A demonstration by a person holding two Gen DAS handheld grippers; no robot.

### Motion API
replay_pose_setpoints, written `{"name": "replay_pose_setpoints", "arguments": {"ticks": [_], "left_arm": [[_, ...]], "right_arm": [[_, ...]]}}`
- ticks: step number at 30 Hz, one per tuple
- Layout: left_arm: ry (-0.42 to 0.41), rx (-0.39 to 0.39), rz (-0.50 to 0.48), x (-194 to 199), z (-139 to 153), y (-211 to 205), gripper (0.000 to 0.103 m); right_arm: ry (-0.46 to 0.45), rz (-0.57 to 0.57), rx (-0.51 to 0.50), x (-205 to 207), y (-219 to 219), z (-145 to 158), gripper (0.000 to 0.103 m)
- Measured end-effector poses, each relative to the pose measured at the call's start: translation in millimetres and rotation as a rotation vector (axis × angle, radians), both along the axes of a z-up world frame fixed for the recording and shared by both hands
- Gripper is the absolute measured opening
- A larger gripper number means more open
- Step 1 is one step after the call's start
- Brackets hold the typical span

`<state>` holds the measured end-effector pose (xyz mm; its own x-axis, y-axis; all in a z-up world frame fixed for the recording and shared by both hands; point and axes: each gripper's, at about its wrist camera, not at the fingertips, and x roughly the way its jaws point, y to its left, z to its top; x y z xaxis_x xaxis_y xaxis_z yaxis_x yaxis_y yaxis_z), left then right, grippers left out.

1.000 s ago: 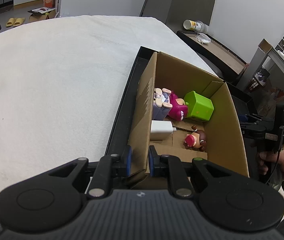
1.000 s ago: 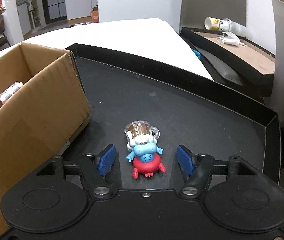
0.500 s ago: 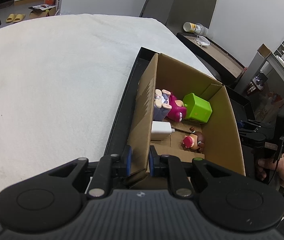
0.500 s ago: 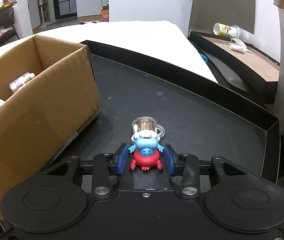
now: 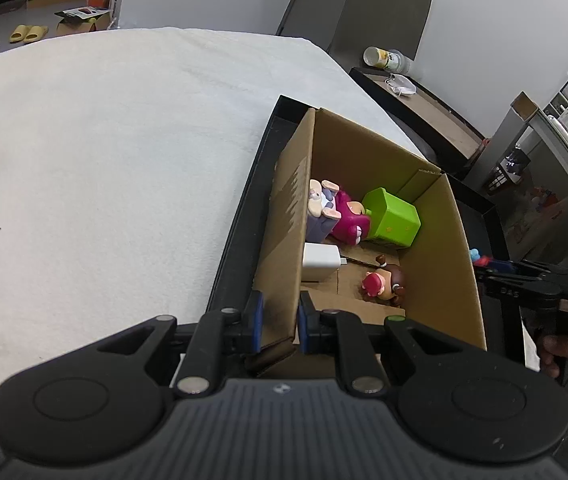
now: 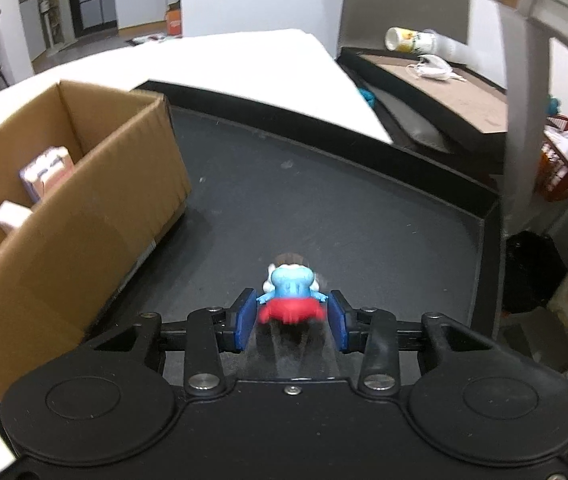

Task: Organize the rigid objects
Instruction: 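Lift the crab figure with the right tool, carry into the box, release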

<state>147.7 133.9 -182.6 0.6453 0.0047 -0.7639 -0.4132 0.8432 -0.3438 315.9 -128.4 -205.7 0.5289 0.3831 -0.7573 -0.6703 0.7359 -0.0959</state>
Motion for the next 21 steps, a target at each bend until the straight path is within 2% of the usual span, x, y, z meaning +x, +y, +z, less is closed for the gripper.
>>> {"name": "replay_pose_setpoints", "arguments": {"ticks": [10, 21], "left_arm": [[-0.005, -0.006, -0.003, -1.6, 1.1, 1.1, 0.016], [-0.021, -0.021, -0.003, -5.3, 1.7, 2.9, 0.016]], "right_arm": [[0.003, -0.059, 0.036, -20.9, -20.9, 30.2, 0.038], [-0.033, -0.028, 0.057, -43.5, -15.7, 55.6, 0.038]]}}
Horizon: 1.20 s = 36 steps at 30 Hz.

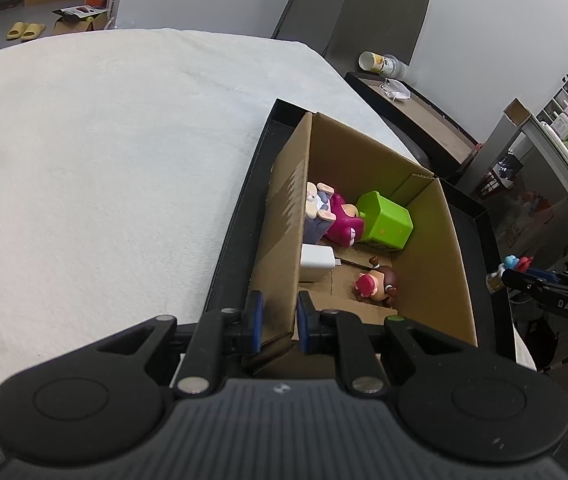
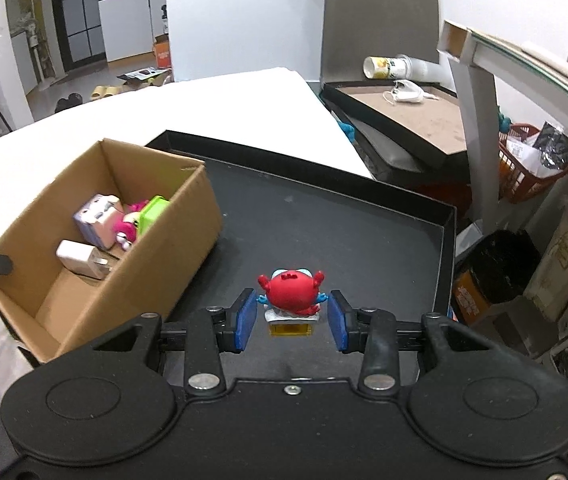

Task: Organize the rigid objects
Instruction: 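Lift the crab figure with the right tool, carry into the box, release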

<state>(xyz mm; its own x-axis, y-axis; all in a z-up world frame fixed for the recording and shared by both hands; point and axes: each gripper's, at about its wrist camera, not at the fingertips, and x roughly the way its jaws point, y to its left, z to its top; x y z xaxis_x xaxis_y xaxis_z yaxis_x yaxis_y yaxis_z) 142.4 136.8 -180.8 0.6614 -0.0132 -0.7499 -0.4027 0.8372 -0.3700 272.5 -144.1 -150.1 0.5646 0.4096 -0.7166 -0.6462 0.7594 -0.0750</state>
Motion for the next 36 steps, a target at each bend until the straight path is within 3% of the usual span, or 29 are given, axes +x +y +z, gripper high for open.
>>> {"name": "replay_pose_setpoints", "arguments": {"ticks": [20, 36], "left_arm": [[-0.013, -0.022, 0.002, -2.1, -1.4, 3.0, 0.016], [-0.027, -0.047, -0.003, -4.3, -4.3, 8.9, 0.016]], "right_arm": [[-0.052, 0.056, -0.005, -16.6, 46.1, 43.3, 0.038], [-0.065, 0.134, 0.002, -29.5, 100.7, 60.4, 0.038]]}}
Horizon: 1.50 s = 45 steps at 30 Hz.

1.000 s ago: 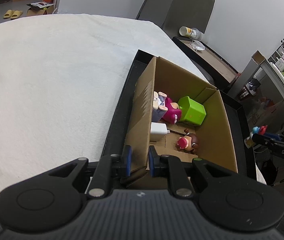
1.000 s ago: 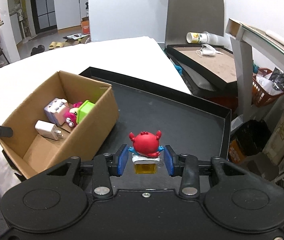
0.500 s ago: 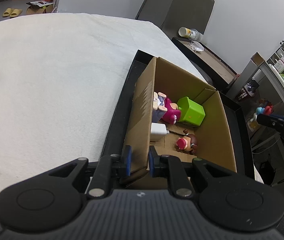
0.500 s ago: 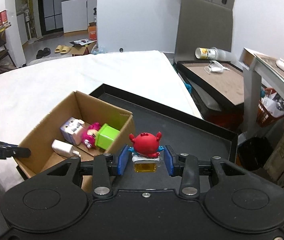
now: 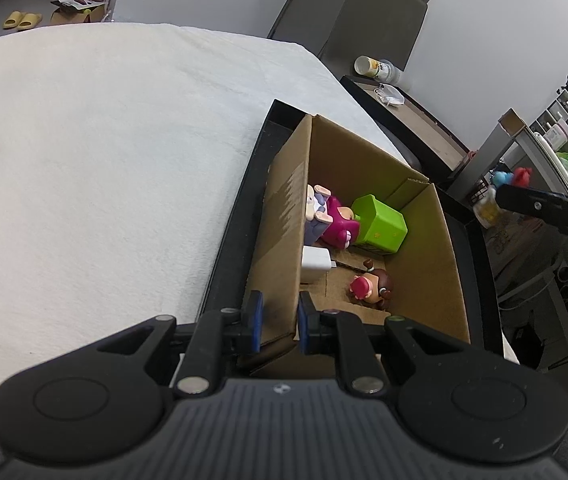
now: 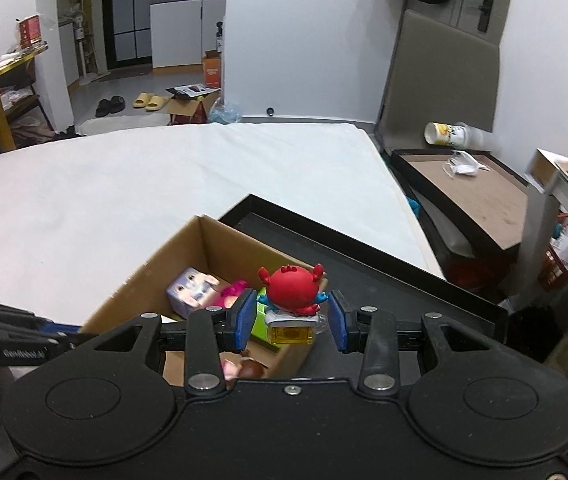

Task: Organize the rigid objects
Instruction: 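Lift the crab figure with the right tool, carry into the box, release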

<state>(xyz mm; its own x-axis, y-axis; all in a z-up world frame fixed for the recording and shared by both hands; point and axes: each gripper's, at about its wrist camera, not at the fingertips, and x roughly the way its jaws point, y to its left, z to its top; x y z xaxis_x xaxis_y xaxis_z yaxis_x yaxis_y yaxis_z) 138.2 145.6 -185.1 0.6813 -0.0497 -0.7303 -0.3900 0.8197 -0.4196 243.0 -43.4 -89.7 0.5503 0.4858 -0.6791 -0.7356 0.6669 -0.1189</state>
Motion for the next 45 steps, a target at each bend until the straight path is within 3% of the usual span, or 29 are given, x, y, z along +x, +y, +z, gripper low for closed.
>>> {"name": "replay_pose_setpoints", "arguments": {"ticks": [16, 28, 34, 45], "left_arm": [[-0.008, -0.012, -0.004, -0.2, -1.3, 1.6, 0.017], [-0.014, -0.017, -0.007, -1.0, -2.2, 2.5, 0.017], [-0.013, -0.015, -0.008, -1.0, -2.0, 2.0, 0.017], [-0.002, 0.0, -0.012, 2.4, -0.8, -0.1, 0.017]], "right_arm": [[0.04, 0.083, -0.052, -7.8, 46.1, -22.0, 0.038], [0.085, 0.131, -0.136, -7.3, 67.6, -56.5, 0.038], [0.055, 0.11, -0.204, -8.1, 74.7, -66.2, 0.041], [0.081, -0.012, -0.032, 0.0, 18.9, -28.3, 0.048]]}}
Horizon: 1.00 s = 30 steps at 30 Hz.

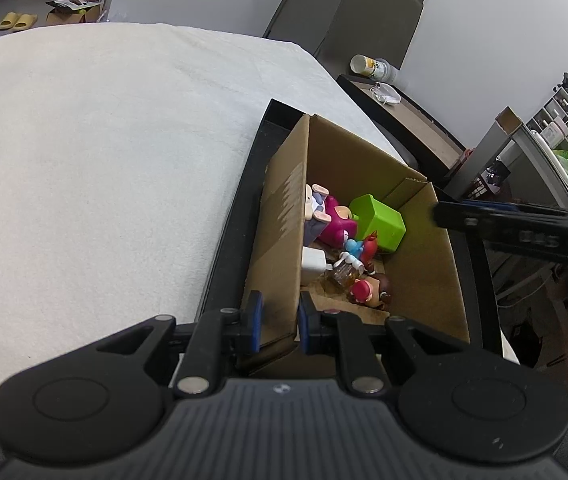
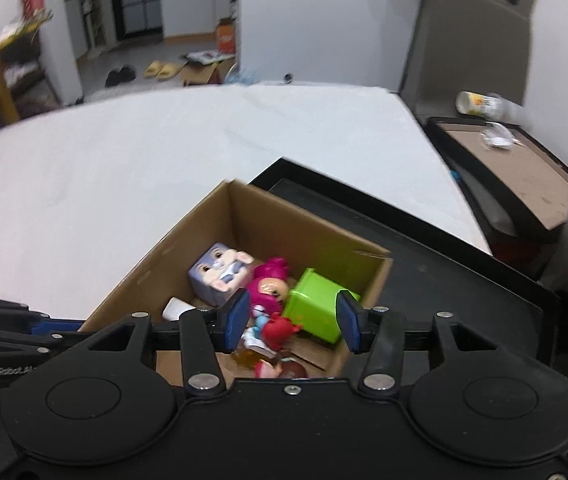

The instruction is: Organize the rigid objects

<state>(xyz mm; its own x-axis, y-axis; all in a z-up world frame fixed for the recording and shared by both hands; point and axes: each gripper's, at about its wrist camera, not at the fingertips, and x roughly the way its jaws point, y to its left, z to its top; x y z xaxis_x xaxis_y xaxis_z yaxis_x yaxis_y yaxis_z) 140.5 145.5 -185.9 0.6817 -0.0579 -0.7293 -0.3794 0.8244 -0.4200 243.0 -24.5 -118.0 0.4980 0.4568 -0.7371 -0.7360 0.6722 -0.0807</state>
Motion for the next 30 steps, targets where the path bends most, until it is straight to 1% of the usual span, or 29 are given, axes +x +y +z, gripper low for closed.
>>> {"name": "replay_pose_setpoints", "arguments": {"ticks": [4, 5, 8, 10, 12, 16, 17, 19, 22, 23, 24, 25, 27, 29, 30], "left_arm": [[0.017, 0.021, -0.011, 5.1, 2.9, -2.5, 0.016], [0.021, 0.023, -0.011, 5.7, 3.3, -2.7, 0.016], [0.037, 0.007, 0.002, 6.9, 3.5, -0.1, 0.016], [0.046, 0.003, 0.024, 9.0, 6.3, 1.7, 0.016], [0.045, 0.017, 0.03, 12.9, 12.4, 1.3, 0.016], [0.072, 0.045, 0.021, 19.1, 26.5, -1.1, 0.017], [0.077, 0.054, 0.023, 18.9, 30.3, -1.6, 0.019], [0.081, 0.07, 0.032, 16.9, 38.1, -2.6, 0.02], [0.084, 0.073, 0.018, 13.8, 49.3, -7.2, 0.021], [0.087, 0.08, 0.007, 12.9, 53.3, -10.4, 0.021], [0.092, 0.088, 0.0, 12.2, 56.8, -13.3, 0.023], [0.093, 0.096, -0.008, 11.1, 60.3, -16.4, 0.026], [0.086, 0.106, -0.027, 7.9, 68.7, -23.3, 0.033], [0.074, 0.121, -0.045, 3.4, 78.7, -31.2, 0.048], [0.063, 0.13, -0.057, 1.3, 83.8, -35.3, 0.052]], "right_arm": [[-0.004, -0.048, 0.039, -3.1, -22.3, 10.8, 0.052], [-0.008, -0.059, 0.048, -5.1, -27.8, 13.1, 0.055], [0.002, -0.089, 0.079, -9.9, -40.9, 16.2, 0.058], [0.02, -0.115, 0.101, -13.4, -50.3, 17.4, 0.062], [0.031, -0.141, 0.115, -16.7, -58.8, 18.2, 0.066], [0.034, -0.162, 0.133, -24.8, -72.5, 20.1, 0.066], [0.036, -0.167, 0.139, -26.9, -76.0, 20.9, 0.066], [0.048, -0.182, 0.163, -30.6, -83.7, 23.3, 0.068], [0.057, -0.213, 0.197, -34.2, -94.6, 26.6, 0.075], [0.061, -0.229, 0.207, -35.3, -98.7, 27.7, 0.079], [0.066, -0.246, 0.215, -36.4, -102.6, 28.5, 0.082], [0.071, -0.264, 0.223, -38.2, -106.3, 29.1, 0.083], [0.083, -0.306, 0.238, -40.7, -115.2, 30.5, 0.089], [0.089, -0.339, 0.249, -44.5, -123.6, 32.3, 0.092], [0.087, -0.346, 0.252, -47.5, -126.5, 33.4, 0.093]]}}
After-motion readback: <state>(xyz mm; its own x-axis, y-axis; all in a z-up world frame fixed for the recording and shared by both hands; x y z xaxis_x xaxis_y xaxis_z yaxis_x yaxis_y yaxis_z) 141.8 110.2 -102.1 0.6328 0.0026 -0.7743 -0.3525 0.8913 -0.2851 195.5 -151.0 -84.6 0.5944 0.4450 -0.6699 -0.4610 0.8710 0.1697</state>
